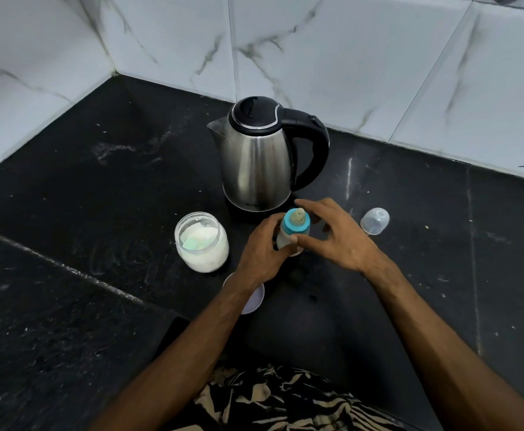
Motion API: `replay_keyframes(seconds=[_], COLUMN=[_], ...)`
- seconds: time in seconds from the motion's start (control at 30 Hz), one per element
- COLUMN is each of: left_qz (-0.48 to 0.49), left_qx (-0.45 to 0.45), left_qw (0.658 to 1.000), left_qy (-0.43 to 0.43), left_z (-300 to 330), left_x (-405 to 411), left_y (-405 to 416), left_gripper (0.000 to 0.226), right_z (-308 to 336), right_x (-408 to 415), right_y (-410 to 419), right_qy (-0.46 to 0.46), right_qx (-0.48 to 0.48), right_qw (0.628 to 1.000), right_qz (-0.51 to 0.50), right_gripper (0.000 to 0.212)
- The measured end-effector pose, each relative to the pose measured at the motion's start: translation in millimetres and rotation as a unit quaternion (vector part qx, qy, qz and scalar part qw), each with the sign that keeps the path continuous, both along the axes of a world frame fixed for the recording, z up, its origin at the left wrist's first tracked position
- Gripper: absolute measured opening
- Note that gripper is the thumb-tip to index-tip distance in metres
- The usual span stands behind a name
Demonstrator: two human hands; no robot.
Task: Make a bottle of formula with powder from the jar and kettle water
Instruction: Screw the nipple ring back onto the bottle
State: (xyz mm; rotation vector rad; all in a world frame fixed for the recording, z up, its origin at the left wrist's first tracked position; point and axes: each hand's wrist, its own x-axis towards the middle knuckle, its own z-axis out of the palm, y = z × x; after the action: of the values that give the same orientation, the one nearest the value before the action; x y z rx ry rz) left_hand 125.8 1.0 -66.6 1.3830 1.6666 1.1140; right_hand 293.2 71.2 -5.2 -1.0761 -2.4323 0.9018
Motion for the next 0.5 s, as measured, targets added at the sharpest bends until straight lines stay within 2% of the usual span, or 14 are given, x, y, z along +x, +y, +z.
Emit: replay_keyframes(seconds=[0.17, 0.27, 0.37, 0.5], left_qz=[-0.006, -0.008, -0.004, -0.003], left_qx=[0.001, -0.003, -0.004, -0.002], left_qw=[1.000, 1.000, 1.000, 1.000], left_qy=[0.006, 0.003, 0.000, 0.004], left_z=[-0.8, 0.2, 0.3, -4.3], left_x=[-0.3, -0.4, -0.7, -1.0], left_y=[-0.1, 0.5, 0.0, 0.9], left_gripper=[0.061, 0.061, 0.060, 0.061], right_z=[-2.5, -5.2, -3.7, -3.3], right_x=[-8.6, -11.7, -7.1, -1.5], right_y=[1.0, 1.9, 3.0, 5.8], right_qy=[0.023, 0.006, 0.003, 0.008], right_qx=[0.024, 0.027, 0.011, 0.014], right_qw=[0.998, 0.997, 0.999, 1.000], right_qz=[-0.045, -0.069, -0.032, 0.001], right_gripper=[0.044, 0.055, 0.076, 0.055])
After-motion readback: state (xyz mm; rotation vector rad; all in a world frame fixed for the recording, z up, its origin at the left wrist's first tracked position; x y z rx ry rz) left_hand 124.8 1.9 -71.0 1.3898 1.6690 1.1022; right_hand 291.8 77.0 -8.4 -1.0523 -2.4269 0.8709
